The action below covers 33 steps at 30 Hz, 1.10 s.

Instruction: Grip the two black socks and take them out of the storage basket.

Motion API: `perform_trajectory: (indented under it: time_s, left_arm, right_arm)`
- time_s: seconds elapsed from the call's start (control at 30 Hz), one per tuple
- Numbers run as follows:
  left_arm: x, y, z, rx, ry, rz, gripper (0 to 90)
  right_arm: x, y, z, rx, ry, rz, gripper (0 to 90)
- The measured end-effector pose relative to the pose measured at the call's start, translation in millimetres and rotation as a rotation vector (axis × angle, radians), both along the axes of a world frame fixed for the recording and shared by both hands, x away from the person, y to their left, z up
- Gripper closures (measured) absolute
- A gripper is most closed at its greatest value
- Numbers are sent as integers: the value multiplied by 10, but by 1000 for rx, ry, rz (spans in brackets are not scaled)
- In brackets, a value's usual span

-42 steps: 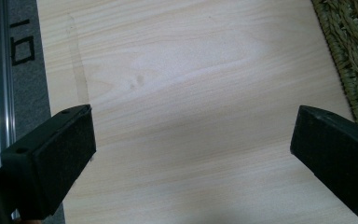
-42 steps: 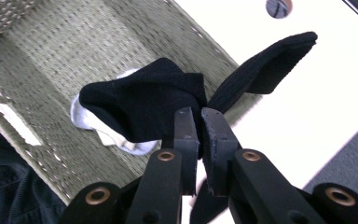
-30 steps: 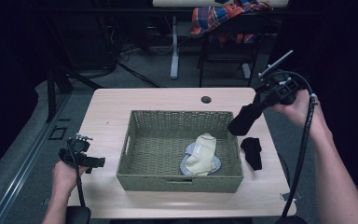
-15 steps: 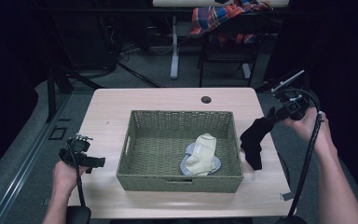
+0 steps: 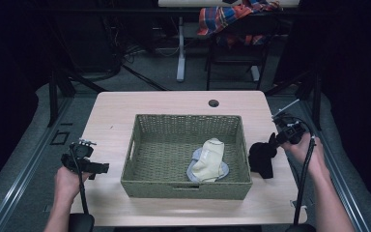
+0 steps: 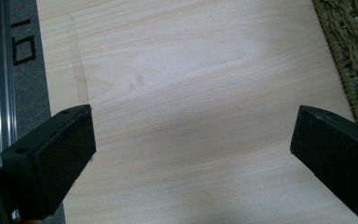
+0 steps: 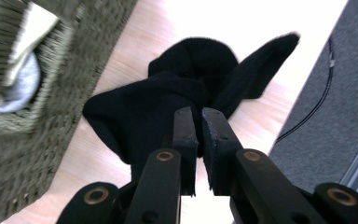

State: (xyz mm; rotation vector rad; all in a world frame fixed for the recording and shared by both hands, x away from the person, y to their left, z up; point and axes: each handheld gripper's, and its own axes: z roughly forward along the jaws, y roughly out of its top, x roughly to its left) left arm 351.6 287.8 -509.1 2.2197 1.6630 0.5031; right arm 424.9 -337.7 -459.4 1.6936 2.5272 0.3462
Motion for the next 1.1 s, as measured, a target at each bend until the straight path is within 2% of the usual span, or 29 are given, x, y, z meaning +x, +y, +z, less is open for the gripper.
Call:
perform_trajectory:
  time_s: [0.07, 0.23, 0.33, 0.37, 0.4, 0.43, 0.47, 0.5, 0.53, 0.57, 0.63, 0.77, 0.93, 1.0, 1.1]
  left_arm:
    - [1, 0, 0, 0, 1, 0, 3]
    - [1, -4, -2, -2, 1, -2, 3]
    - [-1, 0, 0, -2, -1, 0, 3]
    - [-1, 1, 0, -2, -1, 0, 3]
    - [-1, 1, 0, -2, -1, 0, 3]
    - [-2, 1, 0, -3, -2, 0, 3]
    - [-2, 1, 0, -3, -2, 1, 3]
    - [-1, 1, 0, -3, -1, 0, 3]
    - [0, 1, -1, -3, -1, 0, 3]
    - [0, 1, -1, -3, -1, 0, 3]
    - [0, 2, -2, -3, 0, 0, 3]
    - [1, 2, -1, -2, 0, 0, 3]
    - [-1, 2, -1, -3, -1, 1, 3]
    - [-2, 2, -1, -4, -3, 3, 3]
    - [-4, 3, 3, -5, -2, 2, 3]
  right_arm:
    - [14, 10, -122, -5, 14, -14, 840]
    - [41, 8, -226, -19, 36, -6, 816]
    - [32, 13, -253, -5, 24, -24, 781]
    - [33, 6, -234, -13, 28, -12, 761]
    - [8, 22, -190, -11, 11, -13, 692]
    - [8, 22, -190, -11, 11, -13, 692]
    - [-2, 26, -160, -6, 11, -5, 650]
    - [-26, 42, -144, 2, -14, -22, 594]
    - [-56, 46, -72, -6, -24, -12, 481]
    - [-56, 46, -72, -6, -24, -12, 481]
    - [-106, 49, -2, -2, -50, -23, 390]
    - [-230, 19, 149, 30, -94, -9, 249]
    - [-341, -9, 228, 58, -123, 0, 198]
    - [-404, -17, 261, 64, -137, -1, 148]
    - [-480, -23, 294, 73, -150, 10, 145]
